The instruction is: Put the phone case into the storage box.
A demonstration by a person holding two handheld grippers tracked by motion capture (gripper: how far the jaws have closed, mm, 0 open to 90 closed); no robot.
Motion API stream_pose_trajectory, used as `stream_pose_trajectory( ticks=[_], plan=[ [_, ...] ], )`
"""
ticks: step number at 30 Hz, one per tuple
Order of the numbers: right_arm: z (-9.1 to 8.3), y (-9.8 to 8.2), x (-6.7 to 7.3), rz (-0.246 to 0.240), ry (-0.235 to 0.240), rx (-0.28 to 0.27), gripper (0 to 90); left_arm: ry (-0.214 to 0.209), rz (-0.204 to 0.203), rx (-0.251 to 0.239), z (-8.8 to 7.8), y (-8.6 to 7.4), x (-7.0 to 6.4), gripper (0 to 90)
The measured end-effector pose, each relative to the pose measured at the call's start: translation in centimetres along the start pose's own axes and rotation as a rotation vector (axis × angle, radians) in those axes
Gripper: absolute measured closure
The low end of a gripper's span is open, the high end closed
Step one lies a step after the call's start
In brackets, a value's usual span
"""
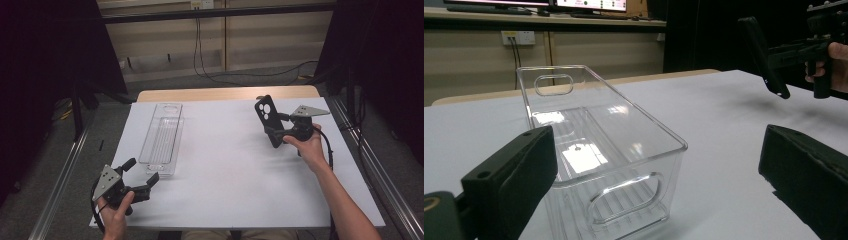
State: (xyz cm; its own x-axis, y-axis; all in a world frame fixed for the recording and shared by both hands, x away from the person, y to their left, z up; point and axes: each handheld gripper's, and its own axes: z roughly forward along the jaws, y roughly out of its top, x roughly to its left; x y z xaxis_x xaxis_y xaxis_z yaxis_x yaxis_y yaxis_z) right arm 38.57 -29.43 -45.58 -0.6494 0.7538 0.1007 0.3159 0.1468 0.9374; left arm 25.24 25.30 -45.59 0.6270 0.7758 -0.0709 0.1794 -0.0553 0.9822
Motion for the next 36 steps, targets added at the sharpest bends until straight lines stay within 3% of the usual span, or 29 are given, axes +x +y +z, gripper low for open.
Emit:
stream_pose_trajectory(
  ticks=[6, 8, 9, 10, 12, 13, 16, 22, 23, 26, 27, 29, 36],
  plan=[
    [-1.4, -0.5, 0.5, 0.009, 0.004, -0.031, 14.3, 0.005, -0.006, -0.002, -0.1, 0.0, -0.1, 2.5],
    [-1.8, -0.6, 0.9, -0.002, 0.007, -0.032, 14.3, 0.005, 0.010, 0.007, -0.2, 0.1, 0.0, 2.6],
    [-2.2, -0.9, 1.2, 0.005, 0.006, -0.037, 14.3, 0.001, -0.020, -0.016, -0.1, 0.1, -0.2, 2.6],
    [-2.2, -0.9, 1.2, 0.005, 0.006, -0.037, 14.3, 0.001, -0.020, -0.016, -0.1, 0.1, -0.2, 2.6],
    [-2.5, -1.2, 1.5, 0.001, 0.016, -0.038, 14.3, 0.008, 0.008, 0.003, -0.2, 0.1, 0.0, 2.6],
    [-2.8, -1.4, 1.8, -0.006, 0.022, -0.039, 14.3, 0.007, -0.014, -0.005, -0.1, 0.1, -0.1, 2.7],
    [-3.2, -1.4, 2.2, 0.006, 0.032, -0.052, 14.3, 0.008, -0.012, -0.002, -0.2, 0.1, -0.1, 3.4],
    [-4.6, -0.9, 4.4, -0.029, 0.070, -0.089, 14.3, 0.026, -0.012, -0.010, -0.3, 0.2, -0.3, 3.1],
    [-4.9, -0.9, 5.0, -0.034, 0.081, -0.090, 14.3, 0.011, -0.010, -0.007, -0.3, 0.2, -0.2, 3.0],
    [-5.2, -1.1, 5.6, -0.037, 0.098, -0.091, 14.3, 0.021, 0.002, 0.005, -0.4, 0.2, -0.1, 3.0],
    [-5.3, -1.2, 5.9, -0.036, 0.106, -0.091, 14.3, 0.012, -0.022, -0.010, -0.2, 0.1, -0.2, 2.9],
    [-5.6, -1.6, 6.9, -0.047, 0.128, -0.090, 14.3, 0.012, -0.012, 0.001, -0.2, 0.2, -0.1, 2.7],
    [-6.2, -2.0, 8.3, -0.039, 0.161, -0.082, 14.2, 0.006, -0.013, 0.005, -0.2, 0.1, -0.3, 2.6]
  ],
)
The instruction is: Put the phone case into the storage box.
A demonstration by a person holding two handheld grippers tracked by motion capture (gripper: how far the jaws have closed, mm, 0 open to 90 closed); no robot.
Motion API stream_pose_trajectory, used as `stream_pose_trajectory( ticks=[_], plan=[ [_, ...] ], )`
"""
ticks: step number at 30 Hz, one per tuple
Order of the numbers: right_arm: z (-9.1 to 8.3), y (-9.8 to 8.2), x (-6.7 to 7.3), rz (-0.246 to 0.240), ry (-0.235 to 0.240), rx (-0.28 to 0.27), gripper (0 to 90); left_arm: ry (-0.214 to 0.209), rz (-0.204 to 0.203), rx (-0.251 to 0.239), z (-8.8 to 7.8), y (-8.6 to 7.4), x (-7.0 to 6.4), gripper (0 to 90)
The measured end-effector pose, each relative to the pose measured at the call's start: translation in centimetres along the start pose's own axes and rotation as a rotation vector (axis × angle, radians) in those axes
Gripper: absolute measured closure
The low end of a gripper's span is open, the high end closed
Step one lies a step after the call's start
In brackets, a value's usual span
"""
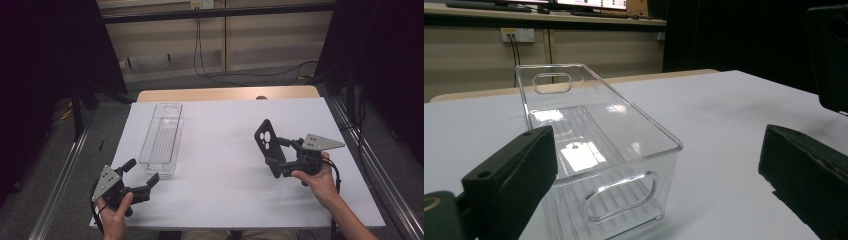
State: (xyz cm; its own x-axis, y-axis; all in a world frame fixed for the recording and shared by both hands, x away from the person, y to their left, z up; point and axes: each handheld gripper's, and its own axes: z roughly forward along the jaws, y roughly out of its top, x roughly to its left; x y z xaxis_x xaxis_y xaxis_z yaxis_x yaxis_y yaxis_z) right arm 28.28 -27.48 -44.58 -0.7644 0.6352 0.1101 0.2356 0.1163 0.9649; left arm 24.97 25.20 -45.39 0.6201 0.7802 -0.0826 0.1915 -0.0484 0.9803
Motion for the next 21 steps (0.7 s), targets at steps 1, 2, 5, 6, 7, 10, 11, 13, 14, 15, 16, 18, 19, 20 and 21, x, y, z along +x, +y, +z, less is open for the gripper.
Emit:
stream_pose_trajectory(
  ticks=[1, 2, 5, 6, 7, 10, 11, 13, 14, 15, 16, 18, 19, 20, 21],
  plan=[
    [-0.2, -0.1, 0.4, -0.002, 0.009, -0.006, 14.2, 0.003, -0.001, 0.006, 0.0, 0.0, 0.0, 2.6],
    [-0.2, -0.1, 0.4, -0.002, 0.009, -0.006, 14.2, 0.003, -0.001, 0.006, 0.0, 0.0, 0.0, 2.6],
    [-0.2, -0.4, 1.3, -0.006, 0.025, -0.016, 14.2, -0.004, 0.005, 0.022, 0.0, 0.0, 0.1, 2.6],
    [-0.2, -0.4, 1.3, -0.006, 0.025, -0.016, 14.2, -0.004, 0.005, 0.022, 0.0, 0.0, 0.1, 2.6],
    [0.0, -0.4, 1.6, -0.005, 0.040, -0.023, 14.2, -0.005, 0.005, 0.022, 0.1, 0.0, 0.1, 2.6],
    [0.1, -0.6, 1.7, -0.012, 0.042, -0.025, 14.2, -0.017, -0.012, 0.002, 0.2, 0.1, 0.0, 2.6],
    [0.3, -1.0, 2.0, -0.008, 0.053, -0.015, 14.2, -0.017, -0.008, 0.002, 0.2, 0.1, -0.1, 2.5],
    [0.5, -1.2, 2.4, -0.011, 0.073, -0.005, 14.2, -0.022, -0.014, 0.002, 0.2, 0.2, -0.2, 2.5],
    [0.5, -1.2, 2.4, -0.011, 0.073, -0.005, 14.2, -0.024, -0.005, 0.007, 0.2, 0.2, -0.2, 2.5],
    [0.6, -1.3, 2.8, -0.011, 0.088, -0.006, 14.2, -0.024, -0.003, 0.000, 0.2, 0.2, -0.4, 2.0],
    [0.6, -1.3, 2.8, -0.011, 0.088, -0.006, 14.2, -0.024, -0.003, 0.000, 0.2, 0.2, -0.4, 1.7],
    [0.7, -1.2, 3.2, -0.015, 0.097, -0.012, 14.1, -0.028, 0.001, 0.008, 0.3, 0.3, -0.5, 1.6],
    [0.6, -1.2, 3.3, -0.015, 0.099, -0.009, 14.1, -0.038, 0.007, 0.009, 0.4, 0.3, -0.6, 1.6],
    [0.7, -1.2, 3.4, -0.019, 0.108, -0.011, 14.1, -0.034, 0.013, 0.011, 0.4, 0.4, -0.7, 1.6],
    [0.9, -1.3, 3.6, -0.014, 0.116, -0.015, 14.1, -0.049, 0.017, 0.014, 0.5, 0.5, -0.9, 1.6]
  ],
)
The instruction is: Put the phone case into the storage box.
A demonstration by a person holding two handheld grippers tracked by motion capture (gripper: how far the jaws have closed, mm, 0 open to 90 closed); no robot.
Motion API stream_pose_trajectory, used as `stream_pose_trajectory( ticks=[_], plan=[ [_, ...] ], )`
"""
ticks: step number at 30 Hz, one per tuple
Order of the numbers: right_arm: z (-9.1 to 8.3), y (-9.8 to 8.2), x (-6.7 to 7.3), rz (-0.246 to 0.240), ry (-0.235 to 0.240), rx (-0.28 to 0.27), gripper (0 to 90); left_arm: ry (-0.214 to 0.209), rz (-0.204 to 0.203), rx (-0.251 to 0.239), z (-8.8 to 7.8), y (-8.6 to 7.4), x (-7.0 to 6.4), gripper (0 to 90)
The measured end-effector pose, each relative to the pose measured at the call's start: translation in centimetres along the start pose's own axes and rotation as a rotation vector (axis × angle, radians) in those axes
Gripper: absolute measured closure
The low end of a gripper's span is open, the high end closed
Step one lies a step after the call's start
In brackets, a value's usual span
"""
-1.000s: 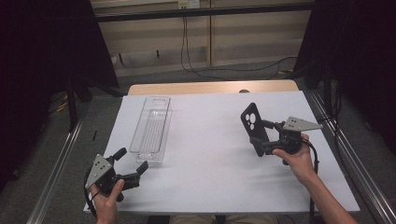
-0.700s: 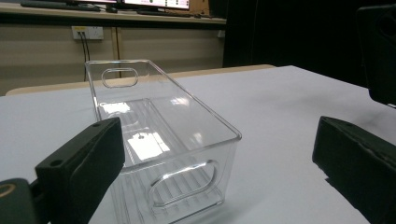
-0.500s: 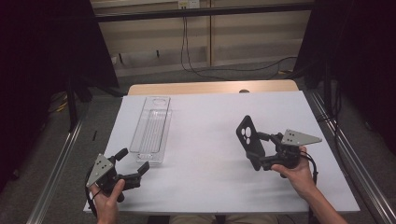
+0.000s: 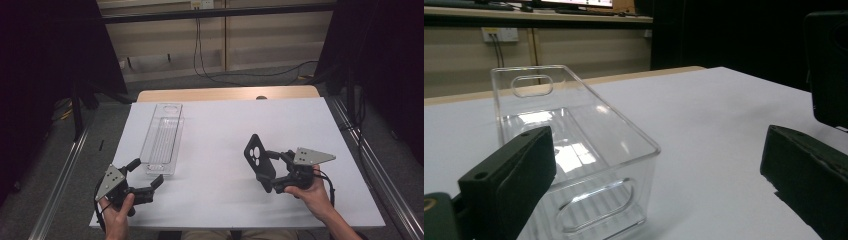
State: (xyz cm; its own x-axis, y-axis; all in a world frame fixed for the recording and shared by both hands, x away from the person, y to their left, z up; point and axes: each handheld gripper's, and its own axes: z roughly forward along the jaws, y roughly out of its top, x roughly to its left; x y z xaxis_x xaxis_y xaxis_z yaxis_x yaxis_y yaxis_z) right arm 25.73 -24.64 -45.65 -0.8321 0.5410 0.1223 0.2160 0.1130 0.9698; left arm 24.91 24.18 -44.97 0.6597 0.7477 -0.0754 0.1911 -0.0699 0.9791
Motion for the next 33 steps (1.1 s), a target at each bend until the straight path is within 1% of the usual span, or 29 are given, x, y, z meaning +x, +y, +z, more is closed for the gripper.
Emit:
stream_pose_trajectory(
  ticks=[1, 2, 3, 4, 5, 6, 7, 8, 9, 10, 12, 13, 14, 15, 16, 17, 18, 19, 21, 22, 23, 25, 27, 28, 30, 31, 33],
  plan=[
    [0.0, 0.0, 0.0, 0.000, 0.000, 0.000, 14.1, 0.000, 0.000, 0.000, 0.0, 0.0, 0.0, 1.6],
    [0.2, 0.0, 0.2, -0.005, 0.015, 0.001, 14.1, -0.009, 0.001, 0.005, 0.2, 0.0, -0.3, 1.6],
    [0.2, 0.0, 0.2, -0.005, 0.015, 0.001, 14.1, -0.009, 0.001, 0.005, 0.2, 0.0, -0.3, 1.8],
    [0.3, 0.0, 0.3, -0.003, 0.016, -0.002, 14.1, -0.013, -0.003, 0.015, 0.3, 0.1, -0.4, 1.8],
    [0.4, 0.1, 0.3, -0.005, 0.023, -0.003, 14.0, -0.026, -0.013, 0.003, 0.5, 0.1, -0.4, 2.7],
    [0.5, 0.1, 0.4, -0.004, 0.023, -0.006, 14.0, -0.024, 0.001, 0.019, 0.6, 0.1, -0.4, 2.6],
    [0.6, 0.1, 0.4, -0.005, 0.030, 0.001, 14.0, -0.027, -0.004, 0.023, 0.8, 0.1, -0.5, 2.6],
    [0.8, 0.1, 0.5, -0.004, 0.029, -0.002, 14.0, -0.046, 0.007, 0.028, 1.0, 0.2, -0.5, 2.7],
    [0.8, 0.1, 0.5, -0.004, 0.029, -0.002, 14.0, -0.046, 0.007, 0.028, 1.0, 0.2, -0.5, 2.7],
    [0.8, 0.2, 0.5, -0.002, 0.041, -0.007, 14.0, -0.052, -0.006, 0.018, 1.3, 0.2, -0.7, 2.7],
    [0.8, 0.2, 0.6, -0.002, 0.046, -0.010, 14.0, -0.069, 0.014, 0.039, 1.6, 0.3, -0.9, 2.9],
    [0.9, 0.3, 0.7, -0.001, 0.052, -0.012, 14.0, -0.047, 0.010, 0.031, 1.9, 0.3, -1.3, 3.6],
    [1.0, 0.3, 0.8, 0.000, 0.056, -0.016, 14.0, -0.067, 0.024, 0.051, 2.2, 0.3, -1.5, 3.6],
    [1.0, 0.3, 0.8, 0.000, 0.056, -0.016, 14.0, -0.067, 0.024, 0.051, 2.2, 0.3, -1.5, 3.6],
    [1.1, 0.3, 0.8, 0.001, 0.060, -0.014, 14.0, -0.088, 0.012, 0.056, 2.6, 0.4, -1.6, 3.6],
    [1.2, 0.3, 0.9, 0.001, 0.062, -0.018, 14.0, -0.085, 0.017, 0.062, 2.8, 0.4, -1.7, 3.7],
    [1.3, 0.3, 1.0, 0.003, 0.072, -0.016, 13.9, -0.094, 0.008, 0.066, 3.0, 0.4, -1.8, 3.9],
    [1.3, 0.3, 1.0, 0.003, 0.072, -0.016, 13.9, -0.106, 0.017, 0.079, 3.1, 0.5, -1.8, 3.9],
    [1.5, 0.4, 1.1, -0.002, 0.079, -0.018, 13.9, -0.117, 0.018, 0.093, 3.5, 0.6, -2.0, 3.8],
    [1.6, 0.5, 1.2, 0.001, 0.084, -0.016, 13.9, -0.130, 0.009, 0.097, 3.8, 0.8, -2.3, 3.8],
    [1.6, 0.5, 1.2, 0.001, 0.084, -0.016, 13.9, -0.130, 0.009, 0.097, 3.8, 0.8, -2.3, 3.7],
    [1.8, 0.5, 1.2, 0.003, 0.092, -0.018, 13.9, -0.167, 0.003, 0.103, 4.1, 0.9, -2.4, 3.7],
    [2.0, 0.6, 1.3, 0.002, 0.096, -0.018, 13.9, -0.179, 0.017, 0.105, 4.2, 1.0, -2.6, 3.1],
    [2.1, 0.6, 1.4, 0.001, 0.109, -0.015, 13.9, -0.202, 0.016, 0.117, 4.4, 1.1, -2.6, 3.0],
    [2.2, 0.6, 1.5, 0.000, 0.107, -0.018, 13.9, -0.227, 0.005, 0.111, 4.6, 1.3, -2.9, 2.9],
    [2.2, 0.6, 1.6, 0.003, 0.109, -0.017, 13.9, -0.252, 0.002, 0.112, 4.8, 1.4, -3.1, 2.7],
    [2.3, 0.7, 1.7, 0.000, 0.121, -0.012, 13.9, -0.284, -0.006, 0.115, 5.1, 1.7, -3.6, 2.5]
  ],
)
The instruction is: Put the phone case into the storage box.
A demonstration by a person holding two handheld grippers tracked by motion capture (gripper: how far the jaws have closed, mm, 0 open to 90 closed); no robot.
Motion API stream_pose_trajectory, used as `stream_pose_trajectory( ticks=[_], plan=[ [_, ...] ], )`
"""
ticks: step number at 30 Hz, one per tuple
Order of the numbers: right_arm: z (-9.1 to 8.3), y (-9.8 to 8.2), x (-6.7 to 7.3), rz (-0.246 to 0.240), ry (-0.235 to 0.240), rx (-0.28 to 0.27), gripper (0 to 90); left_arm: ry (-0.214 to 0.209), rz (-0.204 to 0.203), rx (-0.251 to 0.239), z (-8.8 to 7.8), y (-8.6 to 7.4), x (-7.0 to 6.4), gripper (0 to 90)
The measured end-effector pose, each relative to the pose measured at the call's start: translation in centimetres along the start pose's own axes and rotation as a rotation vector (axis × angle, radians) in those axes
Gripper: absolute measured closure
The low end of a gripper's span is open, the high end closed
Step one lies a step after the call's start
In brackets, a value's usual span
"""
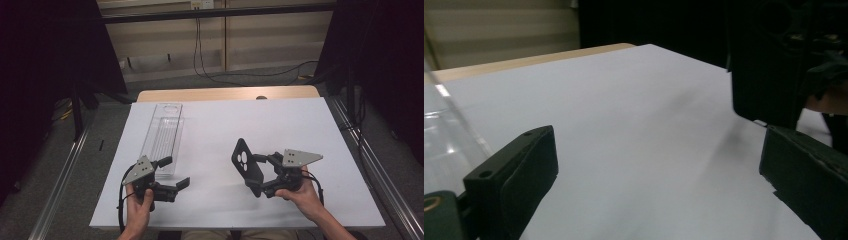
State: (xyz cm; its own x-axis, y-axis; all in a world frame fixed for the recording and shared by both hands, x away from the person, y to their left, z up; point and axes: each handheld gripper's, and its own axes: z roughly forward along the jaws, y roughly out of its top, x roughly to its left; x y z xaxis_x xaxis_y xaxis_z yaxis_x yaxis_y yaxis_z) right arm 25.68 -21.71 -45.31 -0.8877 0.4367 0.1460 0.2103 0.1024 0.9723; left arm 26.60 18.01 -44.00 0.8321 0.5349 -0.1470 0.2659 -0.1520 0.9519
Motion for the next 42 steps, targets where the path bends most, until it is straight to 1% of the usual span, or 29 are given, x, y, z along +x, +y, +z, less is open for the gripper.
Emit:
stream_pose_trajectory(
  ticks=[1, 2, 3, 5, 6, 9, 10, 11, 12, 14, 15, 16, 18, 20, 21, 22, 23, 25, 26, 27, 28, 29, 33, 34, 35, 37, 38, 39, 42],
  plan=[
    [0.0, 0.0, 0.1, 0.001, 0.009, -0.003, 13.9, -0.036, 0.009, -0.003, 0.4, 0.4, -0.6, 2.4],
    [0.0, 0.0, 0.1, 0.001, 0.009, -0.003, 13.9, -0.036, 0.009, -0.003, 0.4, 0.4, -0.6, 2.4],
    [0.0, 0.0, 0.2, 0.004, 0.013, -0.005, 13.9, -0.074, 0.011, -0.012, 0.9, 0.7, -1.1, 2.4],
    [0.0, 0.1, 0.3, 0.002, 0.022, -0.008, 13.9, -0.100, 0.007, -0.026, 1.6, 1.2, -1.6, 2.4],
    [0.0, 0.1, 0.3, 0.002, 0.022, -0.008, 13.9, -0.100, 0.007, -0.026, 1.6, 1.2, -1.6, 2.4],
    [0.1, 0.1, 0.4, 0.002, 0.027, -0.010, 13.9, -0.146, 0.037, -0.041, 2.9, 2.0, -2.1, 2.1],
    [0.1, 0.1, 0.4, 0.002, 0.027, -0.010, 13.9, -0.146, 0.037, -0.041, 2.9, 2.0, -2.1, 1.9],
    [0.0, 0.1, 0.4, 0.001, 0.030, -0.009, 13.9, -0.181, 0.039, -0.063, 3.6, 2.3, -2.3, 1.7],
    [0.0, 0.1, 0.4, 0.001, 0.030, -0.009, 13.9, -0.181, 0.039, -0.063, 3.6, 2.3, -2.3, 1.0],
    [0.0, 0.1, 0.3, 0.003, 0.027, -0.012, 13.9, -0.202, 0.056, -0.062, 4.4, 2.5, -2.5, 1.0],
    [0.0, 0.1, 0.3, 0.006, 0.026, -0.014, 13.9, -0.233, 0.064, -0.074, 5.0, 2.7, -2.8, 1.1],
    [0.0, 0.1, 0.3, 0.006, 0.026, -0.014, 13.9, -0.233, 0.064, -0.074, 5.0, 2.7, -2.8, 0.8],
    [0.0, 0.2, 0.2, 0.007, 0.030, -0.018, 13.9, -0.266, 0.078, -0.086, 5.7, 3.0, -3.1, 0.8],
    [0.0, 0.2, 0.2, 0.011, 0.037, -0.026, 13.9, -0.283, 0.095, -0.100, 6.2, 3.1, -3.2, 0.7],
    [0.0, 0.2, 0.2, 0.010, 0.041, -0.024, 13.9, -0.305, 0.100, -0.106, 6.4, 3.2, -3.3, 1.1],
    [0.0, 0.2, 0.2, 0.010, 0.041, -0.024, 13.9, -0.306, 0.095, -0.131, 6.7, 3.2, -3.4, 1.1],
    [0.0, 0.2, 0.2, 0.009, 0.040, -0.026, 13.9, -0.269, 0.098, -0.135, 6.8, 3.3, -3.6, 1.1],
    [0.0, 0.1, 0.1, 0.009, 0.042, -0.020, 13.9, -0.341, 0.099, -0.138, 7.4, 3.6, -3.5, 0.5],
    [0.0, 0.1, 0.1, 0.009, 0.042, -0.020, 13.9, -0.341, 0.099, -0.138, 7.4, 3.6, -3.5, 0.6],
    [0.1, 0.1, 0.1, 0.007, 0.043, -0.019, 13.9, -0.331, 0.088, -0.162, 7.8, 3.7, -3.7, 0.6],
    [0.1, 0.1, 0.1, 0.006, 0.048, -0.020, 13.9, -0.347, 0.093, -0.158, 7.9, 3.8, -3.7, 0.6],
    [0.1, 0.1, 0.1, 0.007, 0.051, -0.023, 13.9, -0.348, 0.103, -0.154, 8.0, 4.0, -3.6, 0.6],
    [0.2, 0.0, 0.1, 0.008, 0.056, -0.030, 13.9, -0.361, 0.099, -0.159, 8.4, 4.0, -3.9, 0.7],
    [0.2, 0.0, 0.1, 0.008, 0.056, -0.030, 13.9, -0.365, 0.111, -0.142, 8.4, 4.0, -3.9, 0.7],
    [0.2, 0.0, 0.2, 0.007, 0.067, -0.030, 13.9, -0.376, 0.118, -0.150, 8.7, 3.8, -4.1, 0.6],
    [0.3, 0.0, 0.2, 0.005, 0.065, -0.028, 13.9, -0.373, 0.116, -0.158, 8.8, 3.8, -4.1, 0.5],
    [0.3, 0.0, 0.3, 0.001, 0.068, -0.025, 13.9, -0.354, 0.114, -0.156, 8.9, 3.7, -4.3, 0.5],
    [0.4, 0.0, 0.3, -0.001, 0.077, -0.022, 13.9, -0.399, 0.121, -0.146, 9.0, 3.7, -4.1, 0.6],
    [0.5, -0.1, 0.3, 0.002, 0.088, -0.020, 13.9, -0.397, 0.115, -0.153, 9.1, 3.8, -4.2, 0.5]
  ],
)
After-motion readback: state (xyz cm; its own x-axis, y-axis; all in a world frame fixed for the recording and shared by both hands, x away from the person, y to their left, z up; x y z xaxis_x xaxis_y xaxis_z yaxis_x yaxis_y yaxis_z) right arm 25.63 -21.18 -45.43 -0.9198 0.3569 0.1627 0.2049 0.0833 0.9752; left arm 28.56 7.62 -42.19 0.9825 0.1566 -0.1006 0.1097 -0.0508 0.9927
